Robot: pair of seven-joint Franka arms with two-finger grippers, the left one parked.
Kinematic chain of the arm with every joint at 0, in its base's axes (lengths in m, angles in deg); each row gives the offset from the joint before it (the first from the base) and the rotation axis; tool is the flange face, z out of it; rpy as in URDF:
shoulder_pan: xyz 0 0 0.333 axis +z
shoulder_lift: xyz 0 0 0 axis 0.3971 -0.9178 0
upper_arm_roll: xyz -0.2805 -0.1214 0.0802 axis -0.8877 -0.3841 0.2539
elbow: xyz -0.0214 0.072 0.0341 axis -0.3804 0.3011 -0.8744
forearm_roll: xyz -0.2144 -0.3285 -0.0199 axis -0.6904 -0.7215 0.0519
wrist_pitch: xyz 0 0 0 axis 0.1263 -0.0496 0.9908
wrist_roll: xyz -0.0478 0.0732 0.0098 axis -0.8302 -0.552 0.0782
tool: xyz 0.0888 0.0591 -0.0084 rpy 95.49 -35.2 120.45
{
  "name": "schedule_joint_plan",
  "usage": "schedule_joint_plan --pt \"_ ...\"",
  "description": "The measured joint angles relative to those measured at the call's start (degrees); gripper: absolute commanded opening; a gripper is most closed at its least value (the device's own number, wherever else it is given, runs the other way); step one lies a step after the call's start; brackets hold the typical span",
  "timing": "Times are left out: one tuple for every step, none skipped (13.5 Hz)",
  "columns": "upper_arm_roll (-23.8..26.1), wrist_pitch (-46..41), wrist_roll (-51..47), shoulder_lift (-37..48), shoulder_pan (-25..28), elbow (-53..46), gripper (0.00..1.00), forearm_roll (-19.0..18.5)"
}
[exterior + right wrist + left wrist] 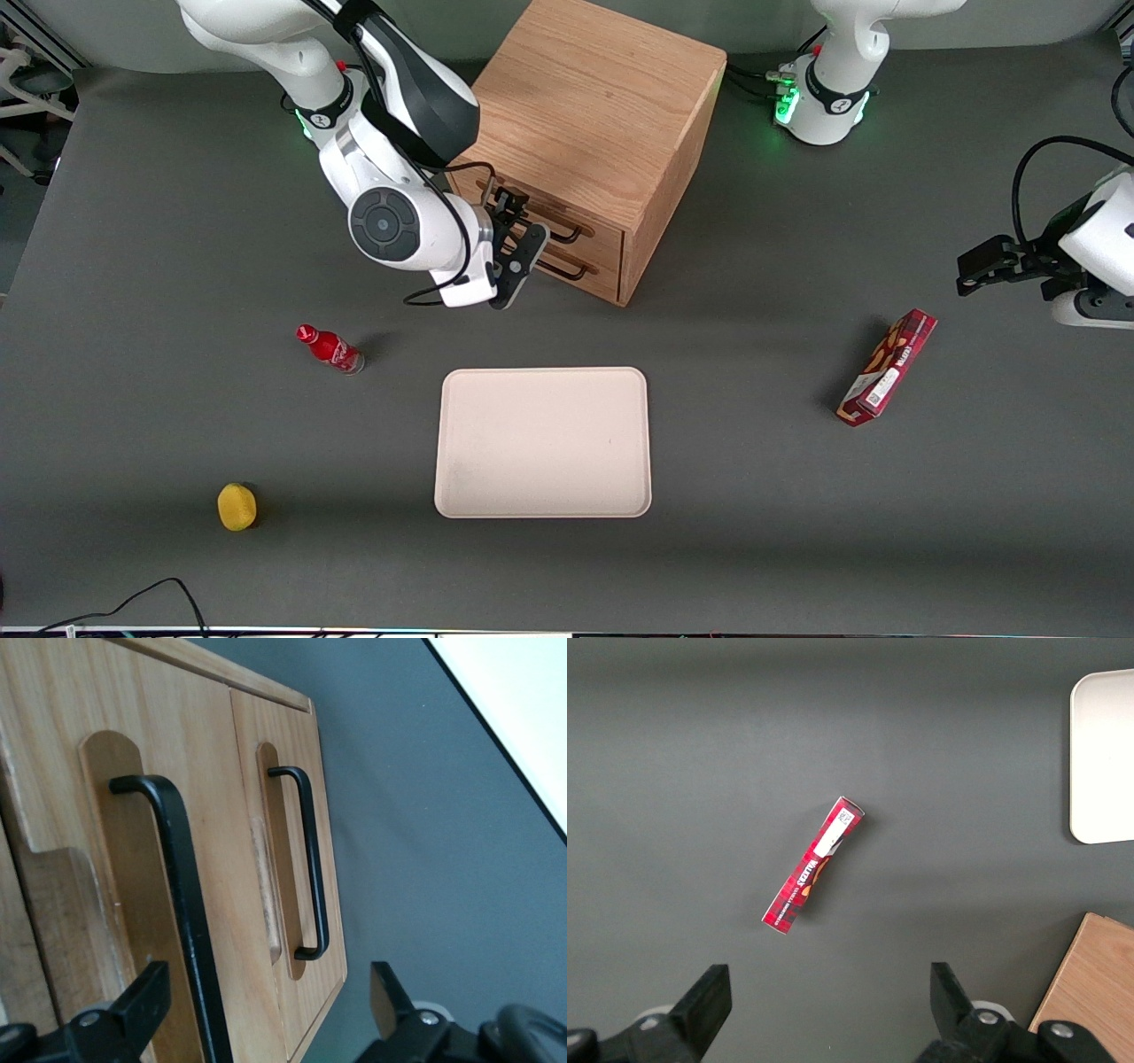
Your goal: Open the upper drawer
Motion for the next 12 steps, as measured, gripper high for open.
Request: schedule_joint_plan --pt "0.27 0.18 -0.01 0.05 0.0 0.19 1.0 0.0" --pt "0.48 0.29 -0.01 0.08 0.0 0.34 1.0 0.0" --pt "0.6 0.37 -0.01 0.14 0.0 0.51 1.0 0.0" --pt "0.63 0.52 -0.01 0.21 0.0 0.67 1.0 0.0" --pt "0.64 0.87 -0.01 0.26 0.0 0.84 1.0 0.0" --pt "0.67 1.63 -0.01 0.3 0.0 1.24 1.0 0.0" --pt "0.83 2.42 -0.01 0.31 0.0 1.85 1.0 0.0" --pt "1.14 3.1 -0.01 0.3 0.01 2.41 1.0 0.0" --pt "1.39 3.88 -0.01 0.31 0.02 2.86 1.0 0.0" --pt "1.51 4.3 -0.01 0.32 0.02 3.09 1.0 0.0" --pt "1.52 4.75 -0.01 0.32 0.02 3.18 1.0 0.0" --pt "1.55 4.95 -0.01 0.33 0.02 3.28 1.0 0.0"
